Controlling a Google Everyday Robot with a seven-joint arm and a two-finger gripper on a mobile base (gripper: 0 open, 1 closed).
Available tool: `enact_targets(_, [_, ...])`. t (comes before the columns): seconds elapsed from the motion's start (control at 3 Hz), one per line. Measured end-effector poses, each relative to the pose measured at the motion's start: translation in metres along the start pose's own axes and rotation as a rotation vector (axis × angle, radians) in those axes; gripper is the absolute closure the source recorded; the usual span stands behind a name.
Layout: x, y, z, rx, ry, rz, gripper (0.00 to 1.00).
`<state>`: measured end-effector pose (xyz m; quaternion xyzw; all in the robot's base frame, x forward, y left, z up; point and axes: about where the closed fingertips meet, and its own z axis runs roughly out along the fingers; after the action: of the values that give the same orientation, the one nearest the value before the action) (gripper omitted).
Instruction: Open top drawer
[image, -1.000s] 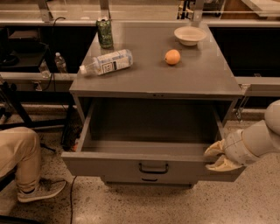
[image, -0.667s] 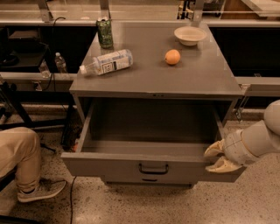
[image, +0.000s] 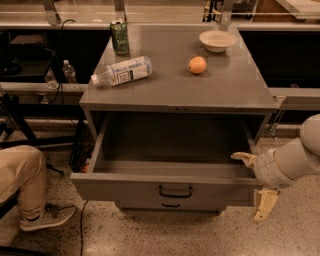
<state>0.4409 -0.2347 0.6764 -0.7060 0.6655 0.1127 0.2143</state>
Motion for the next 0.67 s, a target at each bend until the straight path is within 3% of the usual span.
enact_targets(0.33, [0.000,0.000,0.000,0.000,0.000,0.000,0.00])
enact_targets(0.67, [0.007,-0.005,-0.031,0.044,-0.002,-0.006,0.00])
